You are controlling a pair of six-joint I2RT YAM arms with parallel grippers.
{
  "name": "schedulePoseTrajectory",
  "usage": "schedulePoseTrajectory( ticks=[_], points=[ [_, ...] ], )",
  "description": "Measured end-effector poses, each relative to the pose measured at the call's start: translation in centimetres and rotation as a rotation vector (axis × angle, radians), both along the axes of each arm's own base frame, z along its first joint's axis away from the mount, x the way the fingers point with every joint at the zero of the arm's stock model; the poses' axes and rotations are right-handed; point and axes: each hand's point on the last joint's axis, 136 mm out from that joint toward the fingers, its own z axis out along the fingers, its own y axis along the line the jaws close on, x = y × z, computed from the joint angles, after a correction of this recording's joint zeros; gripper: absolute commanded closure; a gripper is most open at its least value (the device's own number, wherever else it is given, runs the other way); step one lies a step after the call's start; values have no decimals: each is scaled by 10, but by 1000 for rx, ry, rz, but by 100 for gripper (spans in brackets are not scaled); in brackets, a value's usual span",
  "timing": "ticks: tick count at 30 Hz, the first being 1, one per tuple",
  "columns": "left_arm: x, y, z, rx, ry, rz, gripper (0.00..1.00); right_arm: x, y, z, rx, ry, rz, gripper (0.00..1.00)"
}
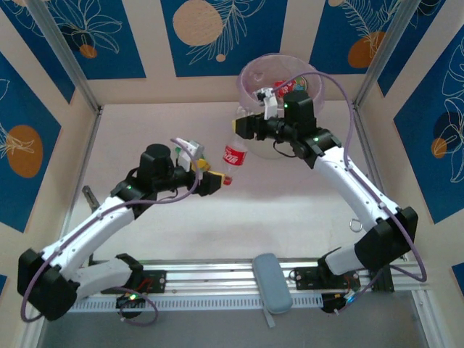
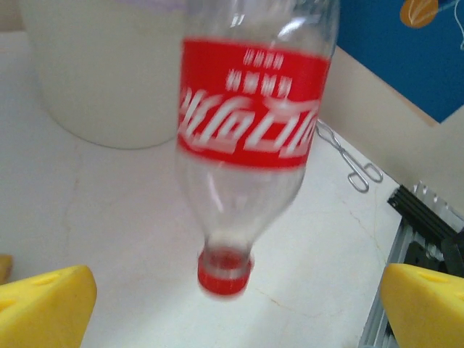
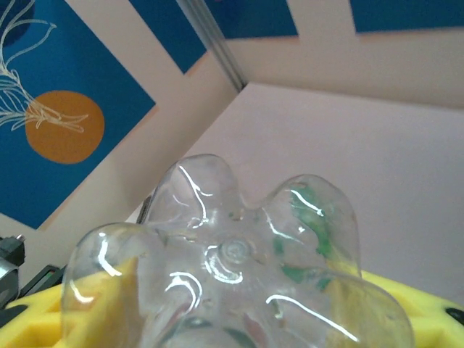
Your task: Put the plastic bottles in the bin
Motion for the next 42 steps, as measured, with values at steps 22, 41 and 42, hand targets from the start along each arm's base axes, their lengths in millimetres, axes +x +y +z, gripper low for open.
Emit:
schedulePoseTrajectory(
  ticks=[22,41,42],
  points=[
    [3,41,-41,16,172,282,0,87,-171,199,-311,-668,-715,57],
    [-7,58,-36,0,159,339,0,209,-165,86,-685,-550,-632,55],
    [-7,59,-37,2,160,341,0,212,-164,82,-698,-543,-624,55]
  ],
)
